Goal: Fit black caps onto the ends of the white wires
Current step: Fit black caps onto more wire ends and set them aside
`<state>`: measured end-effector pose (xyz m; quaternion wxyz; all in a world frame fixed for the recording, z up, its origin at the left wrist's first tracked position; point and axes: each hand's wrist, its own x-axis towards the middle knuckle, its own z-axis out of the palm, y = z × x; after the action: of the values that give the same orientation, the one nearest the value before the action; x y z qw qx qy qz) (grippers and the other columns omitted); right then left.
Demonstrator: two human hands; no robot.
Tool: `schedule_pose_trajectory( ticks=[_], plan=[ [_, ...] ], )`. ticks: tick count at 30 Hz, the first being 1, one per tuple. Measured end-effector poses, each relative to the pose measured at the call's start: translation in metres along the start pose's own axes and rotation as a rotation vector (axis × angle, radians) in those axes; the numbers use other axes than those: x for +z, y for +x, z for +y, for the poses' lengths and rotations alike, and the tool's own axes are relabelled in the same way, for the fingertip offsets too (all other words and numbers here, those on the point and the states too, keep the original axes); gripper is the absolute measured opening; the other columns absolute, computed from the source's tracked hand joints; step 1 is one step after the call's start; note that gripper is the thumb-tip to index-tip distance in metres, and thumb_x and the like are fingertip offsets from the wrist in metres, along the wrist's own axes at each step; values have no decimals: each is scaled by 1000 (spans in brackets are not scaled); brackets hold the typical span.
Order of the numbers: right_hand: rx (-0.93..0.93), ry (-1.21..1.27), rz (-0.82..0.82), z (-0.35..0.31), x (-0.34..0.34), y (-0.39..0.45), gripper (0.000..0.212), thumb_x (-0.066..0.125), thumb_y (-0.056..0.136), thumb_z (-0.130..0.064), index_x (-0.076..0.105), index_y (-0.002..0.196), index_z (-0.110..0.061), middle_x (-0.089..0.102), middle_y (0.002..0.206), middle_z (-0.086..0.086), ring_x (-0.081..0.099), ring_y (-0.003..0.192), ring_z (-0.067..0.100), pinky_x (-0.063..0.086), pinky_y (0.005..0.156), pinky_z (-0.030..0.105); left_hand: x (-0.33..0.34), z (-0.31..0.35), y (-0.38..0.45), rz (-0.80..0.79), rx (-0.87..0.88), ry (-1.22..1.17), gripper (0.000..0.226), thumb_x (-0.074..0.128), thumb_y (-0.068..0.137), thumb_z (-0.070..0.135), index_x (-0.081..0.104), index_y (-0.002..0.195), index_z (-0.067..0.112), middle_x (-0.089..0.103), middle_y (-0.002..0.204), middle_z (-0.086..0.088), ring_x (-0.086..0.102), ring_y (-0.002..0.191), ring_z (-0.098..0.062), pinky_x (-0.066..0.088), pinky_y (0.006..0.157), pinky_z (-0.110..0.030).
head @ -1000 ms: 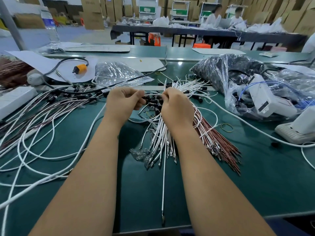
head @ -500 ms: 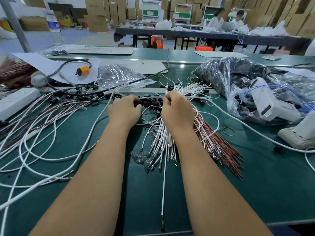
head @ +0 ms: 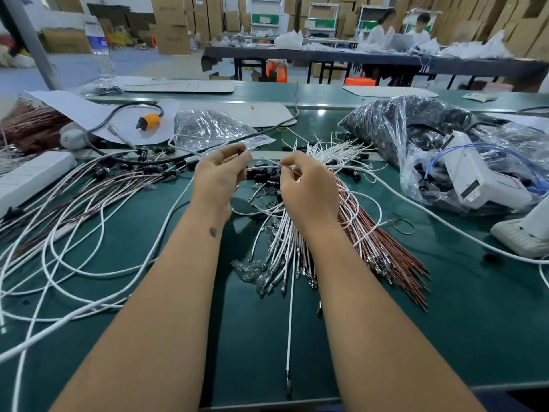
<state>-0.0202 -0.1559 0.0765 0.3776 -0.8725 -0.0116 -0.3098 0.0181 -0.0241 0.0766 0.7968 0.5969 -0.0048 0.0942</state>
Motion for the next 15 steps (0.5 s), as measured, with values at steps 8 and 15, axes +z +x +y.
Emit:
schedule_pose_trajectory(
  ticks=[8,15],
  plan=[
    [-19,7,17,0,-1,-1,18,53,93,-15,69,100,-18,68,95,-3,56,82,11,38,66,24,0,2,0,-103,-141,-269,16,60,84,-10,65,91,4,69,85,-9,68,77,-16,58,75,-23],
    [-42,-22,-3,1,1,0,17,54,93,-17,69,101,-19,68,98,-2,56,86,12,34,68,23,3,1,-2,-203,-140,-130,17,64,81,-10,68,88,5,73,74,-4,70,72,-14,58,72,-22]
  ],
)
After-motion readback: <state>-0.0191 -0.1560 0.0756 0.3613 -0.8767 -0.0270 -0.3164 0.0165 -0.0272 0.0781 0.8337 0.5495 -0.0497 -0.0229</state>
